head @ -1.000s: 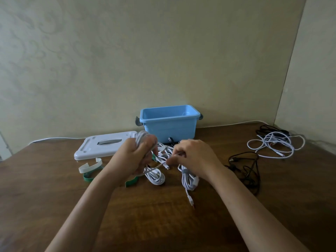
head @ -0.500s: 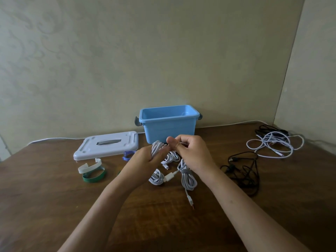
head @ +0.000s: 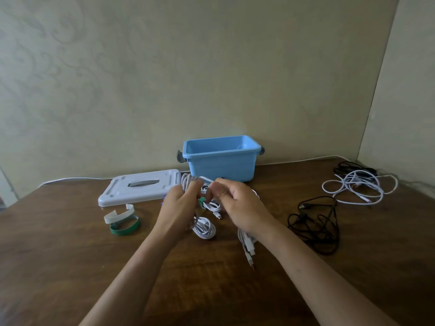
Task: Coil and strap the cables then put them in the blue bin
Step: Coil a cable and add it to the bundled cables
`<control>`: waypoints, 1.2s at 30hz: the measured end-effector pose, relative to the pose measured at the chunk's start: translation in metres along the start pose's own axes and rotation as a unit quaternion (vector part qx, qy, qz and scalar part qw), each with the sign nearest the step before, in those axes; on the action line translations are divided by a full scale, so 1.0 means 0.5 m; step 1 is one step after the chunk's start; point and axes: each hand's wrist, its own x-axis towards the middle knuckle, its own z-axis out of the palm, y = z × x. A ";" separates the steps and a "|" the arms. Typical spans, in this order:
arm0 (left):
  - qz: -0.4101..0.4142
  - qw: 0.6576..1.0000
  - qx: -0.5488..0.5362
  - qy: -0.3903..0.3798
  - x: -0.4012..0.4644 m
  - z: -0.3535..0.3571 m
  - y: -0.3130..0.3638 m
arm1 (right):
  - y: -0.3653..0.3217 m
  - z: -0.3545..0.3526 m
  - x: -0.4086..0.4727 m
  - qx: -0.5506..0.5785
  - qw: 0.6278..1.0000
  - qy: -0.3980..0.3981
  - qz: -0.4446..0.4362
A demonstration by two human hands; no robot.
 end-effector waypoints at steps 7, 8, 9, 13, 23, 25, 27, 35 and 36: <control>0.045 0.998 0.030 -0.035 -0.009 0.002 -0.001 | 0.014 0.029 -0.008 -0.090 0.995 -0.044 -0.009; 0.058 0.997 0.048 -0.035 -0.009 0.004 -0.002 | 0.013 0.032 -0.009 -0.094 0.994 -0.046 -0.014; 0.062 0.996 0.057 -0.029 -0.008 0.007 -0.002 | 0.011 0.033 -0.009 -0.095 0.994 -0.046 -0.021; 0.059 0.997 0.030 0.045 0.002 0.001 -0.001 | 0.004 0.029 -0.011 -0.102 0.993 -0.062 -0.023; 0.111 0.985 -0.103 0.079 0.007 -0.006 0.004 | 0.018 0.052 -0.003 -0.168 0.974 -0.150 -0.012; 0.117 0.982 -0.138 0.055 0.000 -0.003 0.011 | 0.019 0.056 -0.002 -0.173 0.974 -0.146 -0.008; 0.101 0.977 -0.182 0.033 -0.003 -0.007 0.013 | 0.019 0.054 -0.003 -0.166 0.976 -0.142 -0.003; 0.004 0.979 -0.205 0.003 -0.005 -0.026 0.024 | 0.025 0.019 0.008 -0.110 0.977 -0.176 0.046; 0.005 0.980 -0.197 0.008 -0.006 -0.027 0.026 | 0.024 0.015 0.008 -0.109 0.976 -0.180 0.048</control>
